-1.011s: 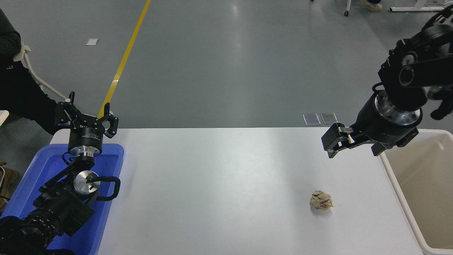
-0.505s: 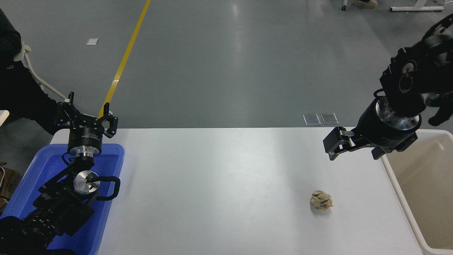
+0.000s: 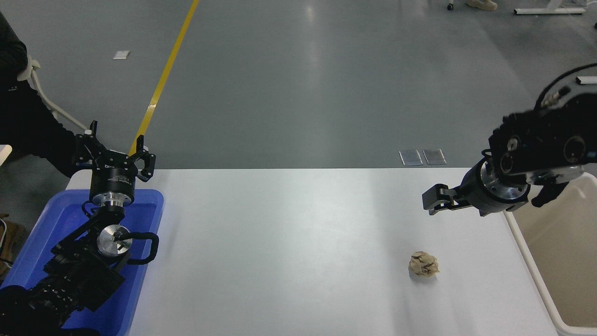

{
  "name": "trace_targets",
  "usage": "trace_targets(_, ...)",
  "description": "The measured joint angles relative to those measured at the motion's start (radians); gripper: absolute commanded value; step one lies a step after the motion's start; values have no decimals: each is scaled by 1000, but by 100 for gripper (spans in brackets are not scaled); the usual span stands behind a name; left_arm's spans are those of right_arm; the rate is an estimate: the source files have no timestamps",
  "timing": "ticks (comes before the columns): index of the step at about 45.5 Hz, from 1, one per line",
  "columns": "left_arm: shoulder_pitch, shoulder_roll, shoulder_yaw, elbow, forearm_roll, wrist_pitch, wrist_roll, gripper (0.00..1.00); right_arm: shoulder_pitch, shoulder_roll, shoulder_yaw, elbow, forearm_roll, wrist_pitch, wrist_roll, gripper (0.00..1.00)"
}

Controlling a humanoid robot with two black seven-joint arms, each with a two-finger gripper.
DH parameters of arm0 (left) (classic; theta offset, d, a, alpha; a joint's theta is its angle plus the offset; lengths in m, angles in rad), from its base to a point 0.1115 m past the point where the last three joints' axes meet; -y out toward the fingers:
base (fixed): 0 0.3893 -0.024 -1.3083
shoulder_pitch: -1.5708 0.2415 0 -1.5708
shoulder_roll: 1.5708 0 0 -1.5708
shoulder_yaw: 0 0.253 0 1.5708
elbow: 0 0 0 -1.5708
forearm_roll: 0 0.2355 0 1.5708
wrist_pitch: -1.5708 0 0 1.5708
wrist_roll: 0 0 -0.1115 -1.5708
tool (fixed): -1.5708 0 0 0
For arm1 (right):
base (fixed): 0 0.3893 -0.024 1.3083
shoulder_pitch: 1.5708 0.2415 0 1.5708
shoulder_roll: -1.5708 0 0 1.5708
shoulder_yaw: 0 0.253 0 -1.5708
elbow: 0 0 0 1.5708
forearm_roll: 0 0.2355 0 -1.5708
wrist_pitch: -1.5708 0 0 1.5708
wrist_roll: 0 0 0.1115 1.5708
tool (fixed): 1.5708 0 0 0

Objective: Pick up paper ball place in dustbin

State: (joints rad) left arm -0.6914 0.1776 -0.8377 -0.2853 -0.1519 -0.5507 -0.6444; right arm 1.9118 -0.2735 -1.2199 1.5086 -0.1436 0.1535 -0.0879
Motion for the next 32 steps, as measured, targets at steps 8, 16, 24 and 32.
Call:
trace_targets(8,0,0,0,0,0,0,0,99,-108,28,22,-41,-11,-69,8,100)
trace_targets(16,0,0,0,0,0,0,0,99,-208,87,33,-85,-13,-143,17,100)
trace_targets(24,0,0,0,0,0,0,0,99,-300,144,38,-123,-8,-211,20,100)
trace_targets(32,0,0,0,0,0,0,0,99,-373,182,41,-183,-5,-251,22,100)
